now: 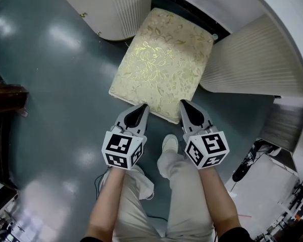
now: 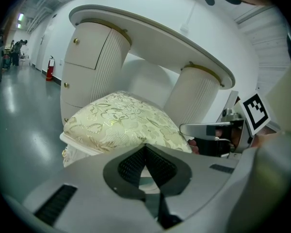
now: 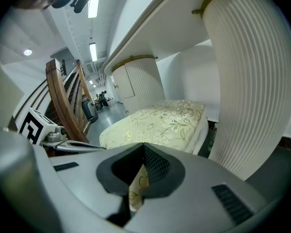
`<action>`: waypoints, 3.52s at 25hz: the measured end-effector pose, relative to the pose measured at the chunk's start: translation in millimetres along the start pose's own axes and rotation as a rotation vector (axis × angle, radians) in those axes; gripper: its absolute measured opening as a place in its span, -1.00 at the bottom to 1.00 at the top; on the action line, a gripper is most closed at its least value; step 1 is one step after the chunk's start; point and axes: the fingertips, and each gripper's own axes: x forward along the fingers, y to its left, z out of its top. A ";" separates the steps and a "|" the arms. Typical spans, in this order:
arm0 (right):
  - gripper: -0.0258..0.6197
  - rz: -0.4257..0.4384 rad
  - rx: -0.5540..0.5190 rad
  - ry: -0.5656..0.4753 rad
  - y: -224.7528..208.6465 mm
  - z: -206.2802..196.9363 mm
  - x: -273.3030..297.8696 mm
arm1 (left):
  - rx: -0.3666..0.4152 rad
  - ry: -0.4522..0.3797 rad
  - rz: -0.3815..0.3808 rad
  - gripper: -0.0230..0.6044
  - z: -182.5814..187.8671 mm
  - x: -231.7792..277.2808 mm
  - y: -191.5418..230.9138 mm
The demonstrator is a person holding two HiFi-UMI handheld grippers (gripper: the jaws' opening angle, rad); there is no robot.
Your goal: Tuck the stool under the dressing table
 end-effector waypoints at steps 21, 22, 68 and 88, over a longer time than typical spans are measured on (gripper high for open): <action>-0.89 -0.023 -0.057 -0.134 14.1 -7.9 -12.4 | 0.044 -0.119 -0.083 -0.90 -4.6 2.2 -2.9; -0.89 -0.013 -0.060 -0.138 14.2 -6.8 -14.3 | 0.041 -0.120 -0.074 -0.90 -3.8 2.0 -4.5; -0.89 0.072 -0.356 -0.351 45.1 -25.5 -42.7 | 0.175 -0.309 -0.045 -0.90 -8.4 -0.1 -2.6; -0.89 0.043 -0.481 -0.370 53.5 -72.5 -63.6 | 0.209 -0.402 -0.039 -0.90 -18.1 17.2 -0.6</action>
